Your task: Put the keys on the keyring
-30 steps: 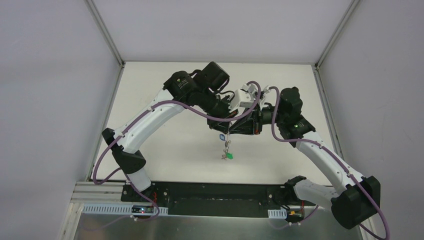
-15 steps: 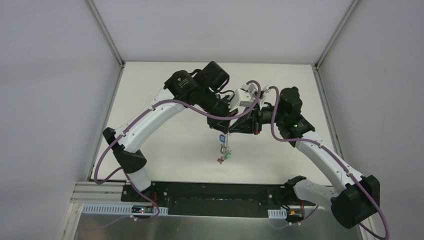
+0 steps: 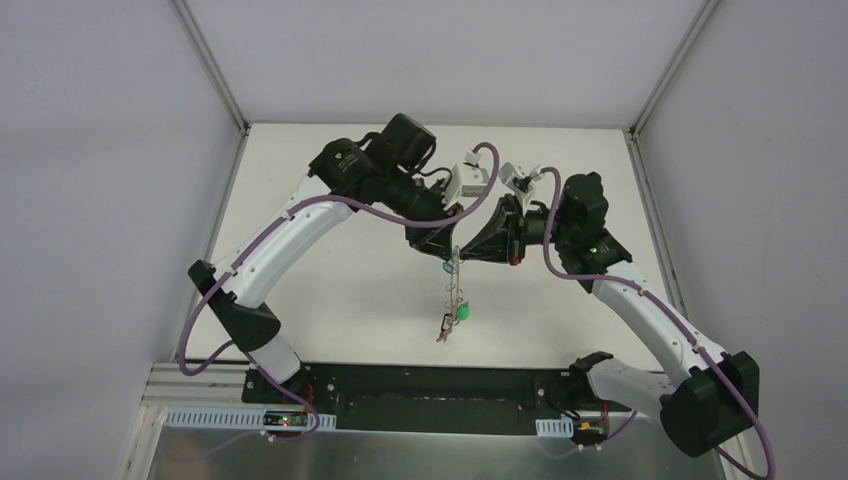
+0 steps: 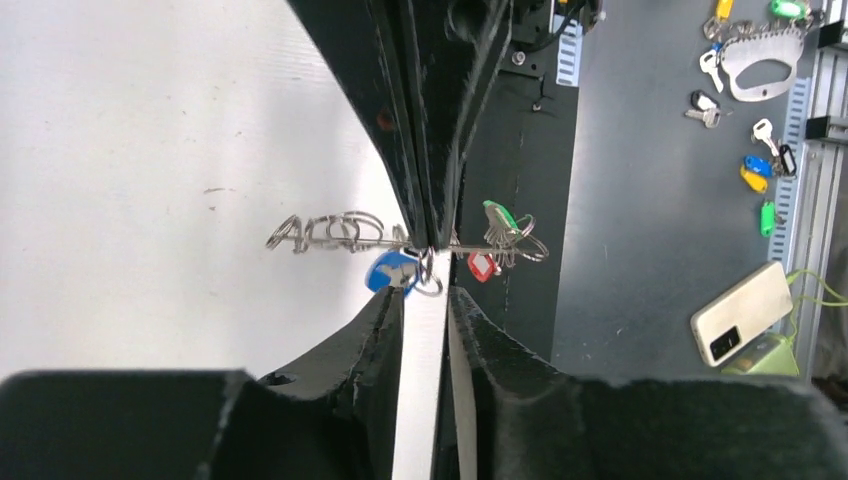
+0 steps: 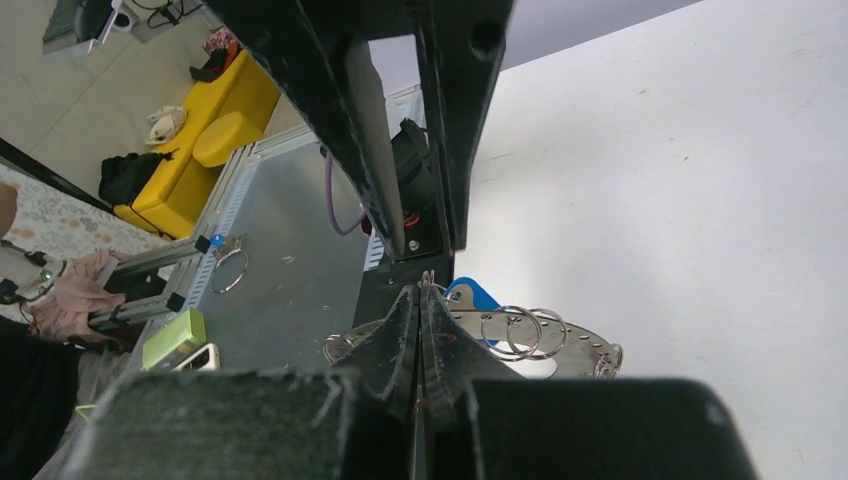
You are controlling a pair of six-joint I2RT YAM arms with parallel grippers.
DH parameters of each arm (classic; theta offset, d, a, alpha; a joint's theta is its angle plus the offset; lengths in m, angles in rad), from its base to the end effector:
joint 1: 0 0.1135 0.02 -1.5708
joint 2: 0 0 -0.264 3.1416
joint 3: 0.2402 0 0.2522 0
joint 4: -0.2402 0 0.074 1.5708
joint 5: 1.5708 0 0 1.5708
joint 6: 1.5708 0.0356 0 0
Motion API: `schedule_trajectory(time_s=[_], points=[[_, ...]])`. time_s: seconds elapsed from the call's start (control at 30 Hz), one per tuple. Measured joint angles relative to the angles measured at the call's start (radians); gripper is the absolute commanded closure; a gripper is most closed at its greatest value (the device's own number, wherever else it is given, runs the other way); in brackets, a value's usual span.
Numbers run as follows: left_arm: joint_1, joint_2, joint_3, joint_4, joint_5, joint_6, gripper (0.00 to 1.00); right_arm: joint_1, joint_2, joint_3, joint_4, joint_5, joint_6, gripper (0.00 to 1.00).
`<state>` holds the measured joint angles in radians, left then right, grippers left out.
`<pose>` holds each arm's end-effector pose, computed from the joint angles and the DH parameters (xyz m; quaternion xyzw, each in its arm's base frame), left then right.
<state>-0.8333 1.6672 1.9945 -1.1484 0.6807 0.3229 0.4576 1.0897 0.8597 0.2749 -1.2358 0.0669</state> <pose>0.2035 -0.2574 0.4374 0.5817 0.6679 -0.3877 0.2555 0.1965 0.1343 0.3540 -0.5201 0.4713 0.5394 0.4652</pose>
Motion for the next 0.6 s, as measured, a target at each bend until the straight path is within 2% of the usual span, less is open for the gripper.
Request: schedule_trajectory(time_s=[0.23,0.4,0.6], points=[[0.077,-0.164,-0.174,0.19,0.053,-0.034,0.55,-0.043,0.0,0.0,0.085,0.002,0.119,1.0],[0.108,-0.256,-0.299,0.345,0.071,-0.069,0.52,-0.073,0.011,0.002,0.177,0.016,0.225,1.0],[0.108,-0.275,-0.389,0.527,0.08,-0.157,0.52,-0.098,0.058,0.041,0.243,0.033,0.336,1.0]])
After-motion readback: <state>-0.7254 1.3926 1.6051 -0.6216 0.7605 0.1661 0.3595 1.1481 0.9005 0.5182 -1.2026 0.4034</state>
